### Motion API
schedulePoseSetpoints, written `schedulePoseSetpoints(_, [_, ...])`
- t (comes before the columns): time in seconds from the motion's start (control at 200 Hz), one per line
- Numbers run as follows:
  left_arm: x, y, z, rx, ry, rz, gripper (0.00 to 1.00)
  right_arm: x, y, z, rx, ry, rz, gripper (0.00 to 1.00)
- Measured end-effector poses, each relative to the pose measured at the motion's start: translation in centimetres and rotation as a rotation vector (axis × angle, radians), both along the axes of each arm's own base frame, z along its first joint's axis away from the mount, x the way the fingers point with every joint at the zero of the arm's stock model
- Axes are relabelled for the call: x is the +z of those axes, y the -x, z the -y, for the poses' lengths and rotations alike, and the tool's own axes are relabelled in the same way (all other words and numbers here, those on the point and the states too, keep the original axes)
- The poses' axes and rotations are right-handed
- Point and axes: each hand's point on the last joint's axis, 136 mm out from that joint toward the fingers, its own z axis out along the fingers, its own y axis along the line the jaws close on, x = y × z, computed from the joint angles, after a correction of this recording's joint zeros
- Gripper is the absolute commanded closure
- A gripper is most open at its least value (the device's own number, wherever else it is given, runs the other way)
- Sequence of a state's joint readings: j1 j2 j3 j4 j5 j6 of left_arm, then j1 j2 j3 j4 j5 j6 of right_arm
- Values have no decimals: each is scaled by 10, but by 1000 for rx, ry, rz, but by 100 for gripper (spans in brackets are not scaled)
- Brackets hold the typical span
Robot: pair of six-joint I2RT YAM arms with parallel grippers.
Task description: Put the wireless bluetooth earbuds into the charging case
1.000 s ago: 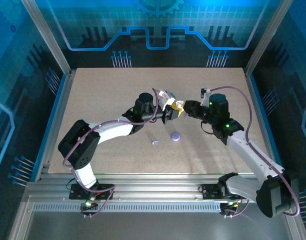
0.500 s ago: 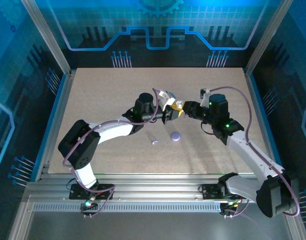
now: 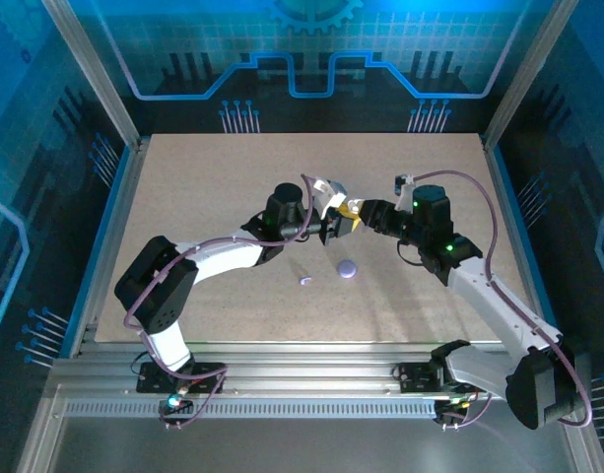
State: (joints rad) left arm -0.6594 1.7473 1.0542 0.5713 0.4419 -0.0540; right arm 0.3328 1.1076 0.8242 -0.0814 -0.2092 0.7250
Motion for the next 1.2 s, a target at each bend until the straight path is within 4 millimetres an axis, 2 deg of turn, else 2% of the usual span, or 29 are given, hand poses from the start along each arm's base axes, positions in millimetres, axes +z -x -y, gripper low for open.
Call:
schedulePoseSetpoints(0.19, [5, 1, -1, 0, 8, 10, 81, -1, 6, 3, 2, 13, -13, 61])
schedulePoseSetpoints(0.56, [15, 3, -2, -1, 19, 29, 81, 25, 12, 20, -9, 20, 83, 55])
schedulePoseSetpoints(0.84, [19, 7, -3, -11, 14, 29, 81, 46, 19, 29, 39, 21, 184, 54])
schedulePoseSetpoints(1.201, [31, 17, -6, -43, 5, 59, 81, 51, 29, 40, 136, 58, 309, 51])
